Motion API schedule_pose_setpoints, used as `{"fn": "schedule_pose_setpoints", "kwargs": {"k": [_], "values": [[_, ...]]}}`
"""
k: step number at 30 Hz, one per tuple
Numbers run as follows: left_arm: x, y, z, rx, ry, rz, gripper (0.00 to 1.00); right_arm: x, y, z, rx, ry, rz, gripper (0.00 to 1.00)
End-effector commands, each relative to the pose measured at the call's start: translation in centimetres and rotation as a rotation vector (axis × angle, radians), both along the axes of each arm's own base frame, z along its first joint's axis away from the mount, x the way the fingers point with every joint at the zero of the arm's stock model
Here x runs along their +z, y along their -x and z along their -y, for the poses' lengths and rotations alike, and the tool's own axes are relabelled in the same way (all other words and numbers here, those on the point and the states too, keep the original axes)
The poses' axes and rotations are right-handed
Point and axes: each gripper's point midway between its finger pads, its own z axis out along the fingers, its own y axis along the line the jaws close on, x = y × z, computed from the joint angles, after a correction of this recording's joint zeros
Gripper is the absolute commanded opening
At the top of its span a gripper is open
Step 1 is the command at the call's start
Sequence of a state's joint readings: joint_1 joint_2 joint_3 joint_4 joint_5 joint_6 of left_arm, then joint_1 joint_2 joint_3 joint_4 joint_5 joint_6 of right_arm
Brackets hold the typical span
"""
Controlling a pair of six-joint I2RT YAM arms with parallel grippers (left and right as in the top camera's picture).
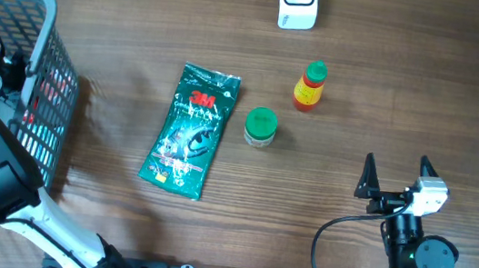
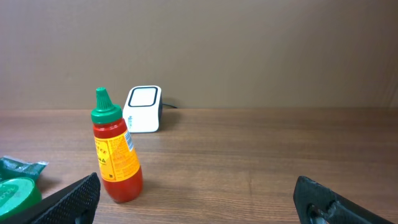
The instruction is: Scan the item barcode
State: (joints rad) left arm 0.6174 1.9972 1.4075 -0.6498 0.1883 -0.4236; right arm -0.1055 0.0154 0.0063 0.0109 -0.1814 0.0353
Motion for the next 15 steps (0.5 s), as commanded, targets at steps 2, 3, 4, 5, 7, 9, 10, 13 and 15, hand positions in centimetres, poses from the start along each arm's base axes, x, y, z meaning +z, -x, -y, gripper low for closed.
{"fn": "schedule_pose_setpoints", "kwargs": {"k": [2,3,4,5,7,9,10,13,15], "values": [[-2.1,0.4,0.9,-0.047,0.035,-0.038,0.45,0.2,0.0,0.0,-0.005,0.010,0.008,1.00],[-2.0,0.4,0.8,-0.059,0.029,-0.038,0.41,0.1,0.0,0.0,-0.005,0.010,0.008,1.00],[-1.9,0.5,0.6,-0.055,0.016,-0.043,0.40,0.1,0.0,0.1,-0.005,0.010,0.008,1.00],[-1.6,0.7,0.2,-0.047,-0.008,-0.052,0.34,0.2,0.0,0.1,-0.005,0.010,0.008,1.00],[-0.7,0.9,-0.3,-0.036,-0.048,-0.056,0.23,0.1,0.0,0.0,-0.005,0.010,0.008,1.00],[0.6,0.8,-0.6,-0.032,-0.072,-0.037,0.20,0.2,0.0,0.1,-0.005,0.010,0.008,1.00],[1.4,0.7,-0.7,-0.031,-0.083,-0.022,0.22,0.1,0.0,0.0,-0.005,0.010,0.008,1.00],[4.0,0.5,-0.8,-0.028,-0.118,0.027,0.08,0.1,0.0,0.1,-0.005,0.010,0.008,1.00],[5.4,0.5,-0.8,-0.024,-0.134,0.051,0.04,0.2,0.0,0.1,-0.005,0.010,0.008,1.00]]}}
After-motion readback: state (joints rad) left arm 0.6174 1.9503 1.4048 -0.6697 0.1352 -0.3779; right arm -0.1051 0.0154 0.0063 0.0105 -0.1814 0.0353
